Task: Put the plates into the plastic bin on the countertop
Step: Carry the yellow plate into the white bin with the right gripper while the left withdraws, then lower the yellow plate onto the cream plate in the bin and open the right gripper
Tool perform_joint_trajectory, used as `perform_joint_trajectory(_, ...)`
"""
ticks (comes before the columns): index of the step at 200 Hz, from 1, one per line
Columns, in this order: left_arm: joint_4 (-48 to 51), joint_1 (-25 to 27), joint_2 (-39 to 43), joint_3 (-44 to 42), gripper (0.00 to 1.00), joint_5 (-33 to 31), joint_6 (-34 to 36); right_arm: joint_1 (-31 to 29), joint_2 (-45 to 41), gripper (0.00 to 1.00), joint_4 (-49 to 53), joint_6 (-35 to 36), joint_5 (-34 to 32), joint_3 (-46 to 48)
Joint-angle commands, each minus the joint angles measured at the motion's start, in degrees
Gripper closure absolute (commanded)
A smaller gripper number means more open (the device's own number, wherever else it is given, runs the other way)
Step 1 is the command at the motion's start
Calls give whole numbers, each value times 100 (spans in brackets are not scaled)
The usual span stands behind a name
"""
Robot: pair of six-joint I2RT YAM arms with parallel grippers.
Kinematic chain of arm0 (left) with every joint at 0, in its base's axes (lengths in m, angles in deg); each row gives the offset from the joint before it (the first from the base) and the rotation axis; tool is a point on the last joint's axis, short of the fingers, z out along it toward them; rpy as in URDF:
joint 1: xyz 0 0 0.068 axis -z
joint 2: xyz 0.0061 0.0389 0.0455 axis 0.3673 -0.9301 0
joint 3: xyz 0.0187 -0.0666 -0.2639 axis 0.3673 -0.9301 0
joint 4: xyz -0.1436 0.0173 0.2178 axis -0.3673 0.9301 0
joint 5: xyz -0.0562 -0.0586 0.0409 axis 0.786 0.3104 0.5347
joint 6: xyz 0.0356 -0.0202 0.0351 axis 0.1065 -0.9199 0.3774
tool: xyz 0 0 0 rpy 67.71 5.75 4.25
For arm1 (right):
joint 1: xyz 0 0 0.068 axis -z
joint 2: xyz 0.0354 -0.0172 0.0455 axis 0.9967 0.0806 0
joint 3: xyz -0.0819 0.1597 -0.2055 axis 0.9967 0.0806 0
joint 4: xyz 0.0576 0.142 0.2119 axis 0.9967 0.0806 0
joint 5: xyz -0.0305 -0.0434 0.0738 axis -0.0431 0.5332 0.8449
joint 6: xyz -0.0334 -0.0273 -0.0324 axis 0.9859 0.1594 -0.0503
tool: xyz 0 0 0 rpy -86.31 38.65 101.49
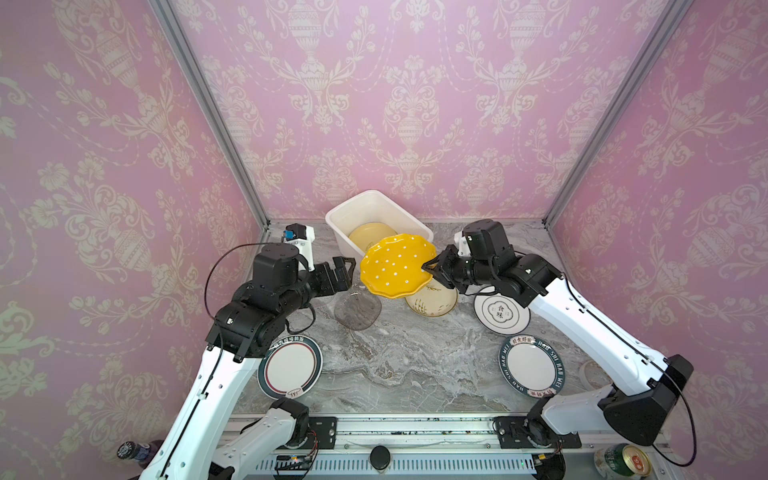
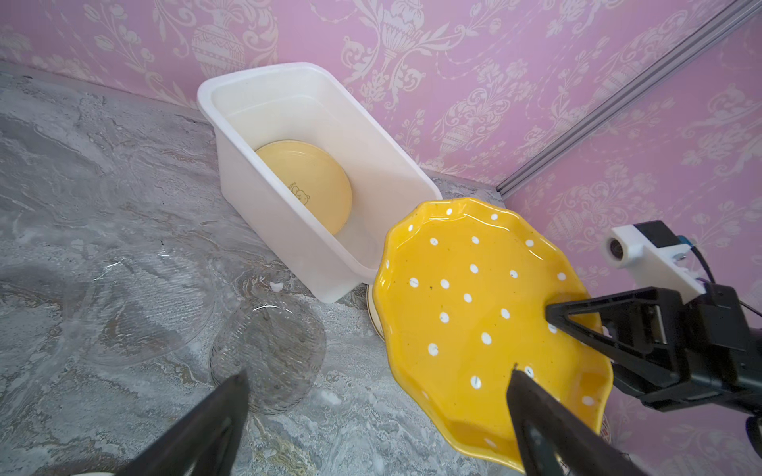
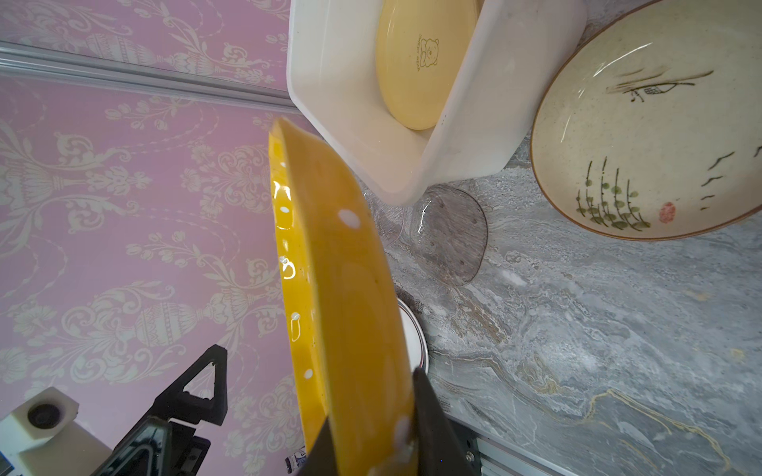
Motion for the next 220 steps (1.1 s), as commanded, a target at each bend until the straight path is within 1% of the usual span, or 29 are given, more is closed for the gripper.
perform_joint_trajectory(1,47,-46,117,80,1,69,87,30,102,93,-1392,-355,-169,-307)
perform_joint_trajectory(19,202,-48,324,163,1,-120,-248,46,426,94,-1455,-438,-362,-646)
perform_joint_trajectory(47,-287,-47,774,-198,1,-220,-1002,74,1117,93,-1372,-467,-500,-1433)
perform_joint_trajectory(64,-479,-41,945,-400,1,-424,-1255,97,1539,93,-1329,-504,-527,-1902)
perform_joint_trajectory(93,-551,-53,955,-579,1,-724,-1252,179,2206,93,-1377,-679,-514,-2553)
perform_joint_trajectory(141,-742,-49,636,-630,1,-617,-1197,333,3275,93,-1675,-919,-311,-3535)
perform_joint_trajectory(191,-804,-54,397,-704,1,-536,-1213,465,4119,92,-2192,-1324,-228,-4042)
perform_joint_trajectory(220,-648,-54,295,-722,1,-403,-1099,470,4465,91,-2503,-1622,-430,-4179)
